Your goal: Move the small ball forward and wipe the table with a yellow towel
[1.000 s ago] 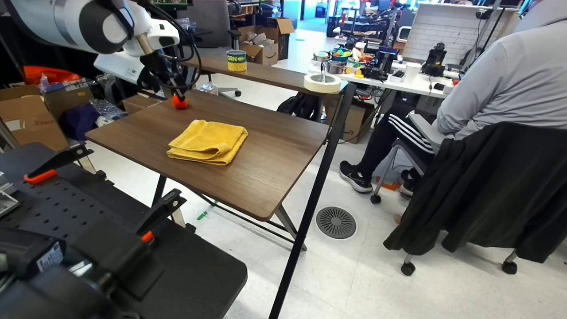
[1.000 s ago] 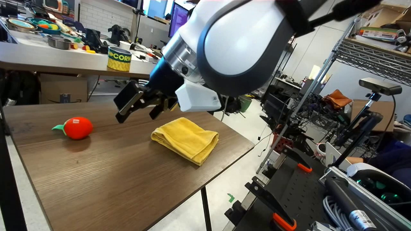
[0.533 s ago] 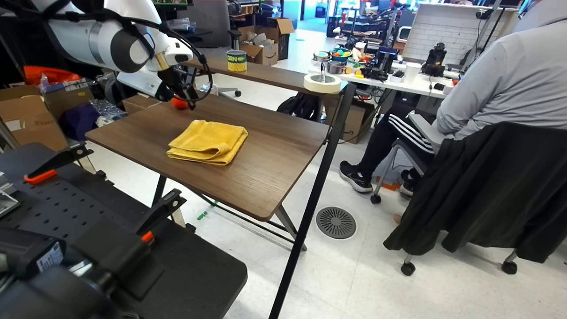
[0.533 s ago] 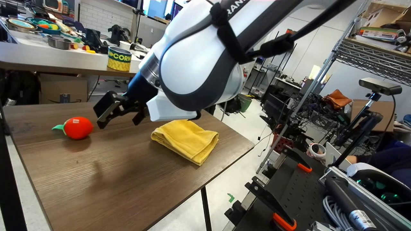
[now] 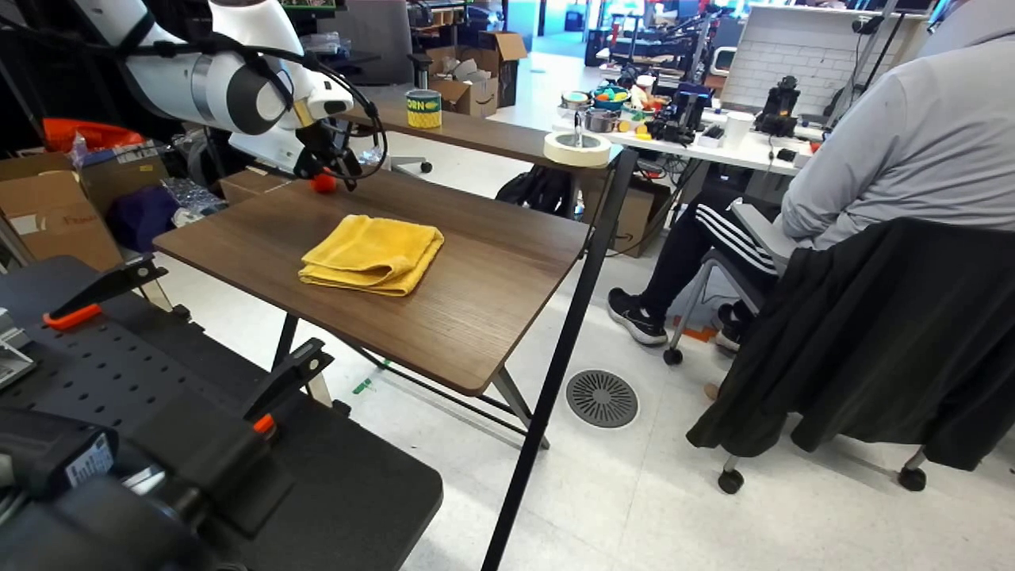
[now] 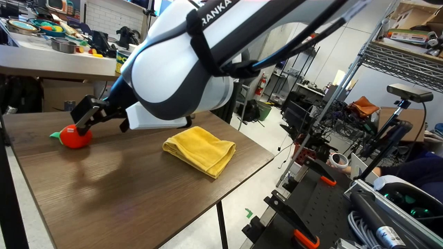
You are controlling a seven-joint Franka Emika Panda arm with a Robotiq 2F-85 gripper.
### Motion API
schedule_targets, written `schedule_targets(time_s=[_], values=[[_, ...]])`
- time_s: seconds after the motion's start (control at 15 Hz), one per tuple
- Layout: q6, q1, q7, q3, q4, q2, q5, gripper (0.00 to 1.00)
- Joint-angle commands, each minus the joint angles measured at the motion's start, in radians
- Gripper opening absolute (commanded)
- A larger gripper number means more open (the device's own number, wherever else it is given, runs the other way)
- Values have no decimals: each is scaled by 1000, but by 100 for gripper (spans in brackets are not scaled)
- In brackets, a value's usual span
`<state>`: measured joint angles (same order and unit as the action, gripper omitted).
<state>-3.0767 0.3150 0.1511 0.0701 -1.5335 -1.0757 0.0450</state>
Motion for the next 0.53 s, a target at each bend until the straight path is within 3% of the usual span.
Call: schedule_targets(time_s=[0.0, 0.47], values=[[48, 59, 39, -13, 119, -61, 18, 100], [78, 158, 122, -42, 232, -131, 24, 100]])
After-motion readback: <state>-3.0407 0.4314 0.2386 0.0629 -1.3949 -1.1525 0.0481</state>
